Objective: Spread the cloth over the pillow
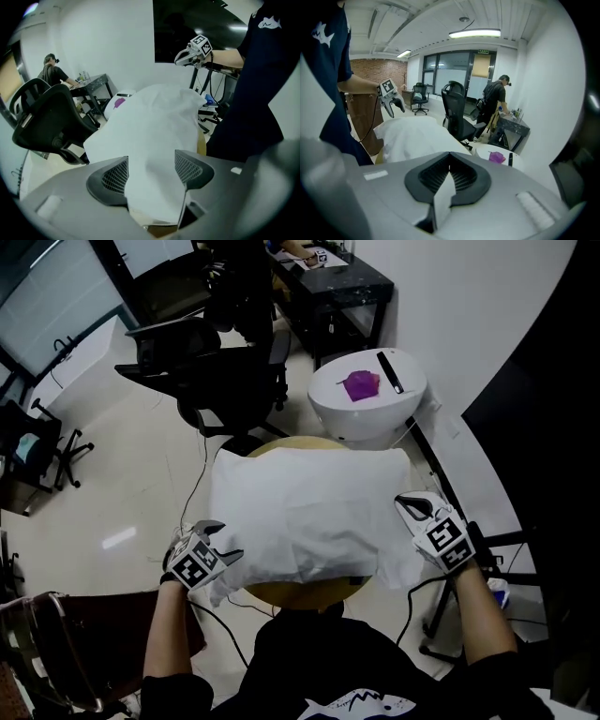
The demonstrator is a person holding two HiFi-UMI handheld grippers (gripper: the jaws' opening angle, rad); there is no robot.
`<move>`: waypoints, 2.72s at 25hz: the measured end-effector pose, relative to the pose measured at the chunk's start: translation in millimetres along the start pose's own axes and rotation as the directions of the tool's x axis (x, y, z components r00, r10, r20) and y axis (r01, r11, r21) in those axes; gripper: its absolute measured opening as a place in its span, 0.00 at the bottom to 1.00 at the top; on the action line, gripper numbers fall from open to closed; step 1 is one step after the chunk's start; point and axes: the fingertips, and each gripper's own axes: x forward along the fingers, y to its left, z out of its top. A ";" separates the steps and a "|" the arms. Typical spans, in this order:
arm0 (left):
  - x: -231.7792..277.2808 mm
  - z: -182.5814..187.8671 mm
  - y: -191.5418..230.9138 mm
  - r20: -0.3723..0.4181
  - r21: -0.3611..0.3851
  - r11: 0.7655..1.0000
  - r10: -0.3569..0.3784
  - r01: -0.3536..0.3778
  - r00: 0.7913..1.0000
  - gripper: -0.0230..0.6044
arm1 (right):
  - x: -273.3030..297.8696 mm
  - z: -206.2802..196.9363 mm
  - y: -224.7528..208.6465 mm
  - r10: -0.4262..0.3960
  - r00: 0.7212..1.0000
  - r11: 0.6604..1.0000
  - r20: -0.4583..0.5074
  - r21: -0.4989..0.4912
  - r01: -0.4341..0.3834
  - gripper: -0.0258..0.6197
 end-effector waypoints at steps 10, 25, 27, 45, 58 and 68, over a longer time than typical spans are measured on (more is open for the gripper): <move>10.6 -74.8 -58.3 -0.129 -0.219 0.962 0.136 -0.162 0.982 0.53 | -10.3 -57.5 56.3 0.006 0.996 1.000 -0.088 0.029 -0.004 0.20; 31.7 -157.6 -62.5 -0.298 -0.276 0.890 0.280 -0.363 0.913 0.27 | 3.8 -170.9 104.3 -0.003 0.944 1.000 -0.329 0.014 0.008 0.29; 27.3 -158.4 -62.2 -0.304 -0.263 0.894 0.280 -0.362 0.911 0.21 | 7.0 -176.3 104.7 -0.004 0.940 1.000 -0.342 0.012 0.009 0.30; 3.5 -180.5 -81.3 -0.317 -0.234 0.906 0.271 -0.351 0.909 0.04 | -1.9 -239.1 96.3 -0.051 0.880 0.998 -0.472 0.014 0.065 0.29; 17.1 -177.6 -69.8 -0.284 -0.235 0.904 0.288 -0.357 0.915 0.04 | -2.9 -230.2 92.3 -0.076 0.894 0.993 -0.441 0.048 0.108 0.29; -12.9 -175.6 -84.6 -0.236 -0.312 0.907 0.213 -0.282 0.948 0.36 | -18.3 -205.2 91.9 -0.092 0.923 0.990 -0.373 0.066 0.126 0.29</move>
